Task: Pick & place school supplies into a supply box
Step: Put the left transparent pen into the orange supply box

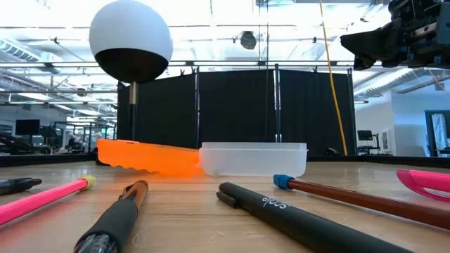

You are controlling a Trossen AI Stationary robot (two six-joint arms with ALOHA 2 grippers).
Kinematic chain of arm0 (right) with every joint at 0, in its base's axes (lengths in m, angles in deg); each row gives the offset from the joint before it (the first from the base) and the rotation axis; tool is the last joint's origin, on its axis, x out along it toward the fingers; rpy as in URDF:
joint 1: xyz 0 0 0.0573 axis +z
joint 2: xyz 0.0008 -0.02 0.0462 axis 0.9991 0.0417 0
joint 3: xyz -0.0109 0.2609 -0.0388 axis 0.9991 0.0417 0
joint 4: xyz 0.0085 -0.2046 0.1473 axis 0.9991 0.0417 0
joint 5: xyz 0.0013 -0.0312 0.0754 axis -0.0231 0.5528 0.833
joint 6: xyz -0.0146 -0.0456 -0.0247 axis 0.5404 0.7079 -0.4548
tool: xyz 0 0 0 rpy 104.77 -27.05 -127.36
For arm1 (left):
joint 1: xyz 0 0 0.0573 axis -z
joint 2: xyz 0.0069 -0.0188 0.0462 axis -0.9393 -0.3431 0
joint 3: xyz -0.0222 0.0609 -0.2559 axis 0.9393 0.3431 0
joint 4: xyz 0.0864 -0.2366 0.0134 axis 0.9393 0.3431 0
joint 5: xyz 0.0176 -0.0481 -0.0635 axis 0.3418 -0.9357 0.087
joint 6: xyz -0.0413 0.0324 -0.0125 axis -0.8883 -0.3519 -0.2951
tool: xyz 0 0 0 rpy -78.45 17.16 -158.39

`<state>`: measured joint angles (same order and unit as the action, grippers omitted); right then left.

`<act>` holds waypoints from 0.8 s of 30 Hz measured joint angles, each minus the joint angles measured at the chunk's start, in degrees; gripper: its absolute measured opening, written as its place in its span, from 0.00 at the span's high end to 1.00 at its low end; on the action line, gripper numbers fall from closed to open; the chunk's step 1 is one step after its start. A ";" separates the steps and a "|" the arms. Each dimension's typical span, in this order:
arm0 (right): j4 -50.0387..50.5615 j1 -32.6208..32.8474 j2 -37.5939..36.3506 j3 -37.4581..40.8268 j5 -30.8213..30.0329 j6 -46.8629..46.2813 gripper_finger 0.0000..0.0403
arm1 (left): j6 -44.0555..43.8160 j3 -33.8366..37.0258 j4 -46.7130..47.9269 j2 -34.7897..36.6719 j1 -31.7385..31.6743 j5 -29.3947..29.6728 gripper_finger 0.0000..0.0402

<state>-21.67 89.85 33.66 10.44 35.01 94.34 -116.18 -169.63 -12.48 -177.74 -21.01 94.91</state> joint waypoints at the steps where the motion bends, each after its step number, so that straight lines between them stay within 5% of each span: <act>1: -0.27 0.00 0.00 0.00 0.01 -0.02 1.00 | -0.93 -2.77 1.48 -2.71 -0.12 -1.03 1.00; 9: -0.34 0.00 0.02 0.04 0.02 -2.12 1.00 | -4.89 -18.51 8.20 -16.74 -2.23 -8.15 0.97; 16: -0.28 0.00 0.02 0.04 0.02 -1.67 1.00 | -4.76 -20.43 7.97 -18.53 -4.54 -12.48 0.88; 24: -0.23 0.00 0.02 0.04 0.02 1.20 1.00 | -4.60 -20.15 9.98 -18.55 -5.75 -12.26 0.63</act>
<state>-21.90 89.85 33.68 10.48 35.03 95.54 -120.77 -189.78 -2.50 -196.30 -26.76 82.65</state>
